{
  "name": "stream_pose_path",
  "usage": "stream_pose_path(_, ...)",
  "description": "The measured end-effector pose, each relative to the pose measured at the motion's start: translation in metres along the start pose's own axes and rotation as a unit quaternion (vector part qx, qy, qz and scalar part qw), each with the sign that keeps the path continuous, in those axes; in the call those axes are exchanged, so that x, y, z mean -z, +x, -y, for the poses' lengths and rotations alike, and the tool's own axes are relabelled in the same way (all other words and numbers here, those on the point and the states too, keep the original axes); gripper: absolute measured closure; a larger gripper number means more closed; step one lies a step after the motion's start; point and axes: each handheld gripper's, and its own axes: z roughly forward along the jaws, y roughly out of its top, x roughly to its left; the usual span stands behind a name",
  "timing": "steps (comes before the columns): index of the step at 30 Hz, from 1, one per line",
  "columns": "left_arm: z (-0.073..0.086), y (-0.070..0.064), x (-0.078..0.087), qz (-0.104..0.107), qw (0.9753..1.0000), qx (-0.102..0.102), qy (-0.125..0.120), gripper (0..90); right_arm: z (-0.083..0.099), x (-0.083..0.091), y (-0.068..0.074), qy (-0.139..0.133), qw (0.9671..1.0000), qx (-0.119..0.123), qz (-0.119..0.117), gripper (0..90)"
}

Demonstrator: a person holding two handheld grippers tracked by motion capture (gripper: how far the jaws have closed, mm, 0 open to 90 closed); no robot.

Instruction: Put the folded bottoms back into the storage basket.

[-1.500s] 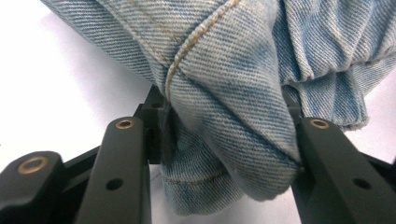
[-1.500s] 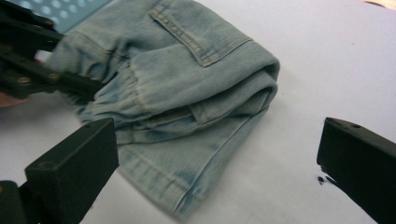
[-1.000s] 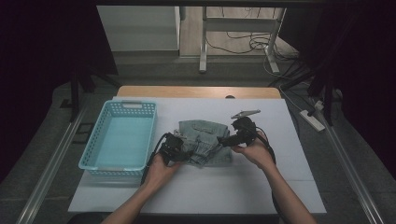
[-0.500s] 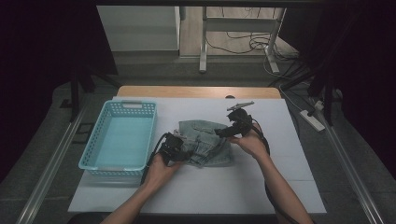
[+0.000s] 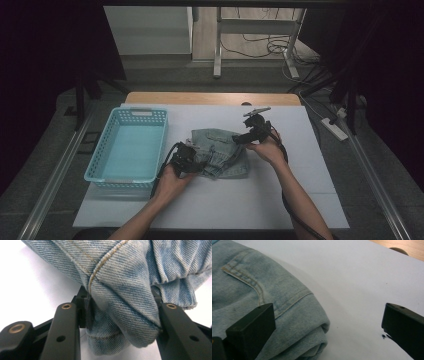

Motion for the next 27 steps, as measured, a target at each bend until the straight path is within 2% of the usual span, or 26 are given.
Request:
stream_pose_path(4,0.000,0.000,0.000,0.000,1.0000,0.000,-0.001,54.1,0.003,-0.004,-0.002,0.007,0.9998,0.010,0.012,0.0)
stream_pose_path(9,0.000,0.000,0.000,0.000,1.0000,-0.002,-0.003,53.7,0.009,-0.013,-0.002,0.023,0.9996,0.014,0.005,1.5)
stream_pose_path(16,0.002,0.000,0.000,-0.002,0.9999,-0.009,-0.011,52.5,0.017,-0.027,0.008,0.062,0.9975,0.035,0.002,2.4)
stream_pose_path(17,0.003,-0.001,-0.001,-0.002,0.9999,-0.010,-0.012,52.3,0.018,-0.027,0.008,0.063,0.9973,0.037,0.001,6.3)
stream_pose_path(22,0.004,-0.001,-0.001,-0.003,0.9998,-0.011,-0.017,52.0,0.019,-0.024,0.009,0.063,0.9965,0.034,-0.044,29.7)
stream_pose_path(24,0.004,-0.001,-0.001,-0.003,0.9998,-0.010,-0.017,52.0,0.019,-0.023,0.010,0.064,0.9955,0.030,-0.063,43.1)
stream_pose_path(25,0.004,0.000,-0.001,-0.001,0.9998,-0.009,-0.017,52.0,0.018,-0.022,0.012,0.065,0.9953,0.035,-0.062,44.0)
stream_pose_path(27,0.004,0.000,-0.001,-0.001,0.9999,-0.006,-0.016,52.1,0.017,-0.021,0.013,0.067,0.9948,0.039,-0.066,52.2)
